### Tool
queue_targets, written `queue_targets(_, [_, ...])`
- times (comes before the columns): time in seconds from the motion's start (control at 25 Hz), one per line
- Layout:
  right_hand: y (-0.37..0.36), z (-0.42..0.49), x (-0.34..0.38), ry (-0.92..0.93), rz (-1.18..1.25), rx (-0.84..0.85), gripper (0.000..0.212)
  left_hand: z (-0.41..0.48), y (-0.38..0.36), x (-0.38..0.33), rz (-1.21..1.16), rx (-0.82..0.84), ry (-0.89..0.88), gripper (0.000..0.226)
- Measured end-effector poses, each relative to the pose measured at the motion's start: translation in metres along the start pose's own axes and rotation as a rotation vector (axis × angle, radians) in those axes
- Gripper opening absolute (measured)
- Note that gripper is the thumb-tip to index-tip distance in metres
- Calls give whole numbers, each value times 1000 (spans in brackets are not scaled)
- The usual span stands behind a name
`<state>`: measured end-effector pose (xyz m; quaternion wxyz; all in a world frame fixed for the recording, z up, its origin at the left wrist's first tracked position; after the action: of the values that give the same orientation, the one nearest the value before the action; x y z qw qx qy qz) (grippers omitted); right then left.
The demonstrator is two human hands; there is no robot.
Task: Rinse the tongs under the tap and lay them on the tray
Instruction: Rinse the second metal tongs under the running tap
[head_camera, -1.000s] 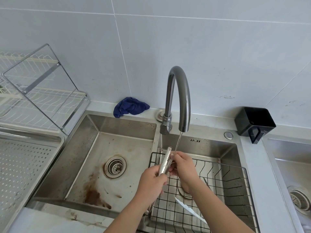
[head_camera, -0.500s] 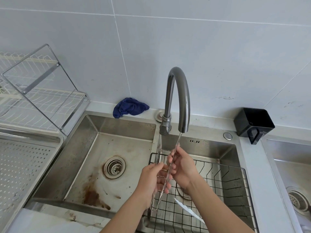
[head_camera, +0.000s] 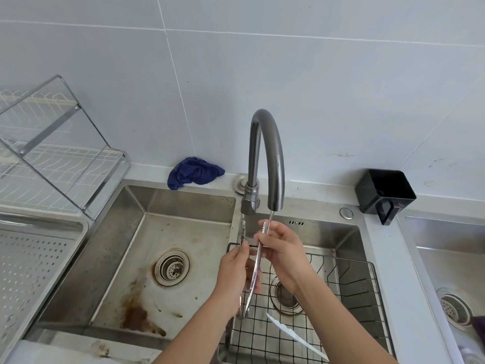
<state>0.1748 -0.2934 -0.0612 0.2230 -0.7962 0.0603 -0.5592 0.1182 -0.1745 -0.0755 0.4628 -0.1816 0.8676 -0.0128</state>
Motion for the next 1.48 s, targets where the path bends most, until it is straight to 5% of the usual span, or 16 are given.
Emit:
queue_targets(0.2, [5,-3,-3,61,-435,0,16,7,0,-5,70,-40,-176,27])
queue_targets(0.36, [11,5,8,114,-381,-77,21,4,1,-2,153,122,-183,17])
queue_targets(0.6, [12,10,2,85,-358,-38,26,10,5,-3,216,31,-161,17])
queue_targets(0.72, [3,18,5,79,-409,-101,5,15,5,-4,263,-12,-186,21])
queue_targets(0.8, [0,23,8,67,-420,-171,19,16,2,-5,216,-1,-164,23])
queue_targets(1.0, [-9,8,3,-43,-69,122,10,16,5,-11,17,76,9,32])
queue_targets(1.24, [-11,11,5,18,-272,-87,40,5,1,0,49,71,-46,41])
queue_targets(1.4, [-9,-7,-2,-6,-78,152,10,-1,5,9,81,11,-121,39])
queue_targets(1.48, [-7,-12,-5,5,-182,141,30,-3,6,9,107,15,-126,39])
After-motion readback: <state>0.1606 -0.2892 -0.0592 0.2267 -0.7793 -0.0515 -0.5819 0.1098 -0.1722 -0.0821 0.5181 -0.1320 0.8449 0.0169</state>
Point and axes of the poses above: each hand's wrist, its own z-axis towards the middle knuckle, its own y-axis out of the back of the hand, x = y × z, the point moved 2 cm from there along z, towards the middle knuckle, and after that the axes turned 1 degree about y, right-handed, at the moved point
